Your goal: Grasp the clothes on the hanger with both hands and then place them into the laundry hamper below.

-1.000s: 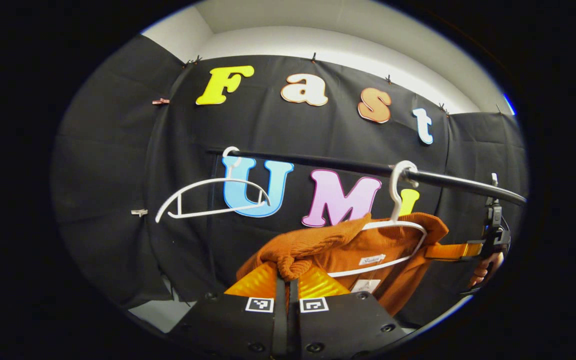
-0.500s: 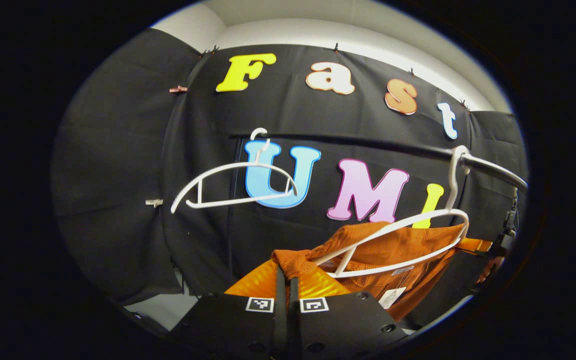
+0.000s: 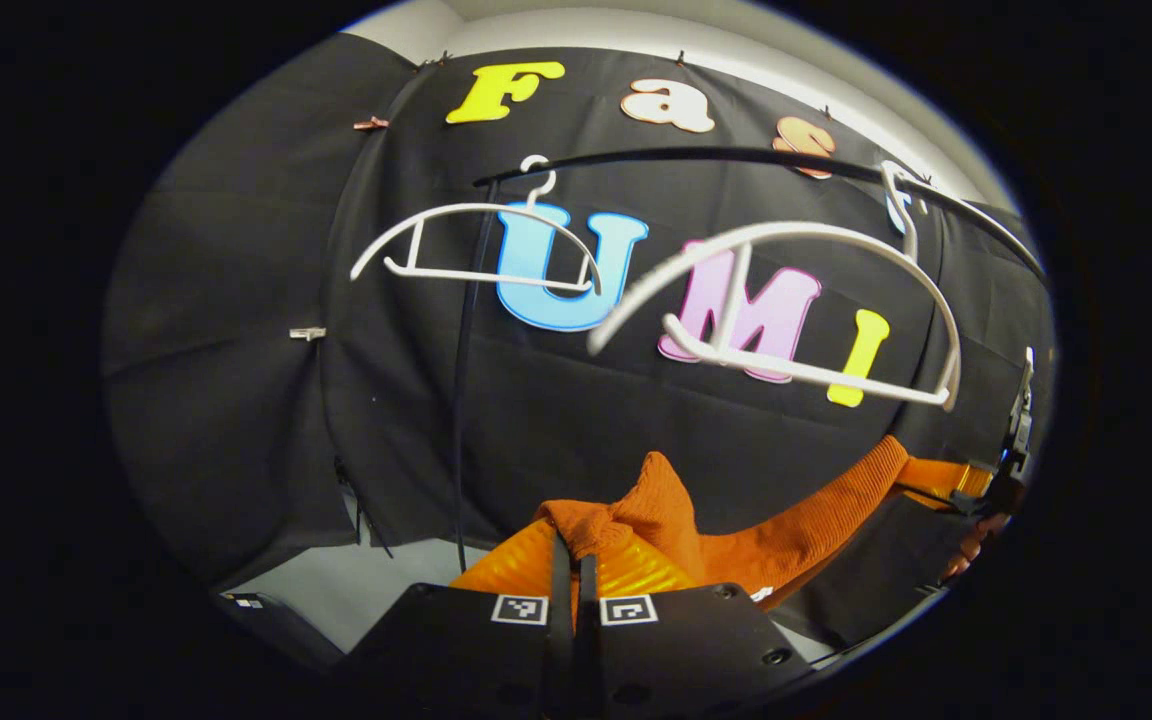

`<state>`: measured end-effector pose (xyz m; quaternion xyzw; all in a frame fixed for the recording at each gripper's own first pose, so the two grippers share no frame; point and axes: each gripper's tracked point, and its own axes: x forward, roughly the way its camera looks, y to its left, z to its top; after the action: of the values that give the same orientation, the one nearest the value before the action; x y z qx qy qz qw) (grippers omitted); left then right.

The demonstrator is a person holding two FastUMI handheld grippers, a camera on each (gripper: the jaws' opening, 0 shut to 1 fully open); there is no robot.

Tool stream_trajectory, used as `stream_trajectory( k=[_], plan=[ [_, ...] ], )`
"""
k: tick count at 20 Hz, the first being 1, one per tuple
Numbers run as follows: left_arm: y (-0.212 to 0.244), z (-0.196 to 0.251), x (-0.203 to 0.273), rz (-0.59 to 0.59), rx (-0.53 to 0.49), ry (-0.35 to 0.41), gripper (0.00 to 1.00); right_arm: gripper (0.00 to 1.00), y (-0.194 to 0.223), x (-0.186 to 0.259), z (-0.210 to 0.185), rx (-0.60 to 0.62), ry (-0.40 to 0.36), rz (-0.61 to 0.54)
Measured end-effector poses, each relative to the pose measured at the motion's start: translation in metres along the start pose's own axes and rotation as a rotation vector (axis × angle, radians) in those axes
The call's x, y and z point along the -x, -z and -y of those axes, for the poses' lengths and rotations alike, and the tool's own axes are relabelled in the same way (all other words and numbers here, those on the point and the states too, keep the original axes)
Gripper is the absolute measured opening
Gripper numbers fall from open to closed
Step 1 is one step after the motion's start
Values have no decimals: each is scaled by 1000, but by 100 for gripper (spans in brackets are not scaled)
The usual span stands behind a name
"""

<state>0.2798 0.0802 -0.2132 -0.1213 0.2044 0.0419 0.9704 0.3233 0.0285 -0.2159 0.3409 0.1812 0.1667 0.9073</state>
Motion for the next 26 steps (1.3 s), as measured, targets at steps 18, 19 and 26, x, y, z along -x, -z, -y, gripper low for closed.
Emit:
stream_trajectory(
  k=[18,19,26],
  plan=[
    [2,114,17,61,-90,253,5,4,77,34,-110,121,-227,-140],
    [12,113,13,49,-103,248,5,4,85,30,-102,128,-216,-155],
    [110,81,-34,-134,-76,161,5,4,166,2,-12,179,-50,-315]
  ],
)
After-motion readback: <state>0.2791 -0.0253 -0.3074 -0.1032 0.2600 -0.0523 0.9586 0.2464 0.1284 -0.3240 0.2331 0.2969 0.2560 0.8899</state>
